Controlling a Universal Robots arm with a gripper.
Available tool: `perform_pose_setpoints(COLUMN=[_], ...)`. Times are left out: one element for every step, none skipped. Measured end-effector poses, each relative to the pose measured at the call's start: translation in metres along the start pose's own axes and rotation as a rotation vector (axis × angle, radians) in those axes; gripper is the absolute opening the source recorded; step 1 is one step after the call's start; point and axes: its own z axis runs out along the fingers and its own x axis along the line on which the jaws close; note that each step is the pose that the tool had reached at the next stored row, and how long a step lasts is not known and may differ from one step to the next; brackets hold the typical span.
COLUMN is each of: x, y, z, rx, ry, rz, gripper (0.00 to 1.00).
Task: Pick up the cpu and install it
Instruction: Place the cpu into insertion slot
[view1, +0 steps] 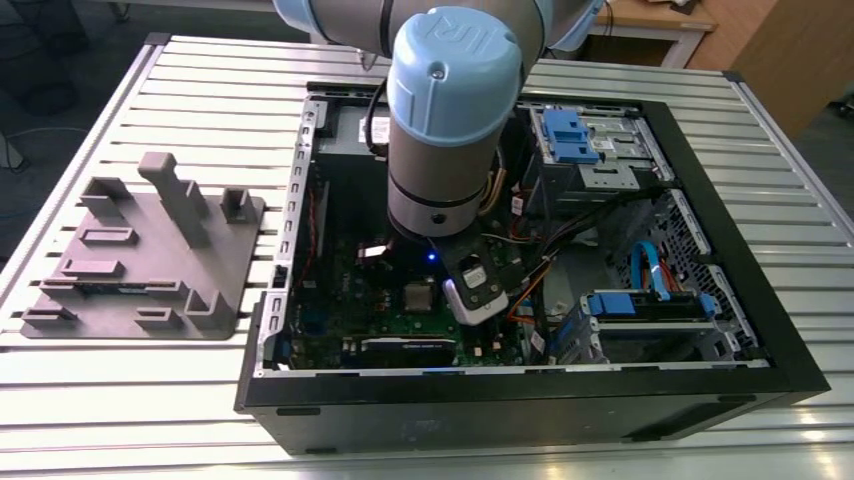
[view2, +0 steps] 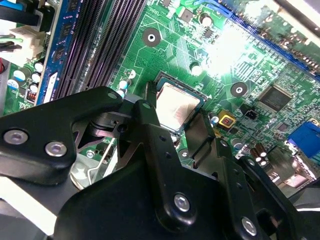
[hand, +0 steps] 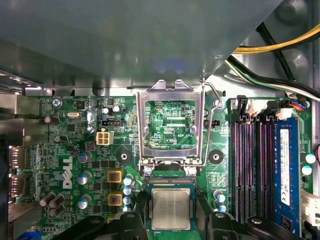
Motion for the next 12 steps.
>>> perform_pose_setpoints(x=[0.0000, -0.0001, -0.0001, -0.0001, -0.0001, -0.0001, -0.0001, -0.0001, -0.0001, -0.0001, -0.0001, -0.0001], y=[0.0001, 0.0001, 0.0002, 0.0004, 0.0006, 0.0006, 0.0007, 0.0007, 0.0008, 0.0009, 0.0009, 0.0009], z=[0.0000, 0.0001, 0.0001, 0.0000, 0.0001, 0.0001, 0.0001, 0.0001, 0.0001, 0.0001, 0.0001, 0.0001], rx=[-0.0001, -0.0002, -0.0001, 0.0000, -0.0001, 0.0000, -0.0001, -0.0001, -0.0001, -0.0001, 0.0000, 0.0000], ry=[0.0000, -0.0001, -0.0001, 0.0000, 0.0000, -0.0001, 0.0000, 0.0000, 0.0000, -0.0001, 0.0000, -0.0001], rz=[0.000, 0.000, 0.000, 0.000, 0.000, 0.000, 0.000, 0.000, 0.000, 0.000, 0.000, 0.000], gripper=[0.47, 0.47, 0.47, 0.47, 0.47, 0.47, 0.47, 0.47, 0.47, 0.47, 0.47, 0.47])
